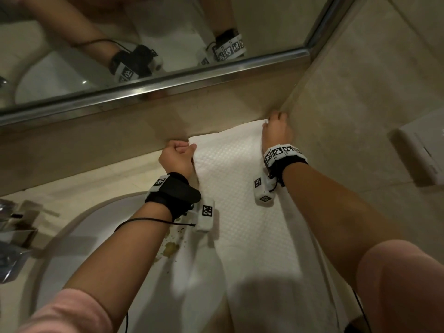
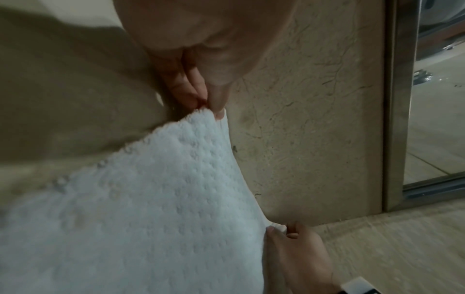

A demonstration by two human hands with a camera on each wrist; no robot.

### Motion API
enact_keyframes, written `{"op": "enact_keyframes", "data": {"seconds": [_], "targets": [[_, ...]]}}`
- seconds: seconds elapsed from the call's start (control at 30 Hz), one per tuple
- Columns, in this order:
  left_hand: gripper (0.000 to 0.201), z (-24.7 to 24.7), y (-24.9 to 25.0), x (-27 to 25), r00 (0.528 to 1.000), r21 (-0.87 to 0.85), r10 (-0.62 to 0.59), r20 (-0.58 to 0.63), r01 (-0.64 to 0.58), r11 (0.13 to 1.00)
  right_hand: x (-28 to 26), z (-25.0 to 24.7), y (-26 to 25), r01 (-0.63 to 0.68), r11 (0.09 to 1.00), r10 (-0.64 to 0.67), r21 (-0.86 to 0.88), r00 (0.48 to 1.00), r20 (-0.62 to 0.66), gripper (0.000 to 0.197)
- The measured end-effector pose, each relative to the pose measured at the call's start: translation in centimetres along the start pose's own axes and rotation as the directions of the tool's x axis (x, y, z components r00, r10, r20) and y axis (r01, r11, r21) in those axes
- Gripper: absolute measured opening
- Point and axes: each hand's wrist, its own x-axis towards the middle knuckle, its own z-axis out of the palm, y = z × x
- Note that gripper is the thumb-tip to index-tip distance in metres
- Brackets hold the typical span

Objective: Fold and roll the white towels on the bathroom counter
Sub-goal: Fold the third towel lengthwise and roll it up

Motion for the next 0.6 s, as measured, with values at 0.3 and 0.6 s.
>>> {"op": "enact_keyframes", "data": {"seconds": [0.3,0.6], "targets": [[0.021,-0.5,0.16,0.37,0.998,0.03,-0.004,0.058,0.002,1.0,-0.07,0.26,-0.87,0.033,0.966,-0.004,0.257,0.994,-0.113,0.024],[0.021,-0.18,0.23,0.35,0.997,-0.038,-0.063,0.037,0.064,0.997,-0.21,-0.05,-0.31,0.077,0.876,0.02,0.476,0.98,-0.197,0.003]]}}
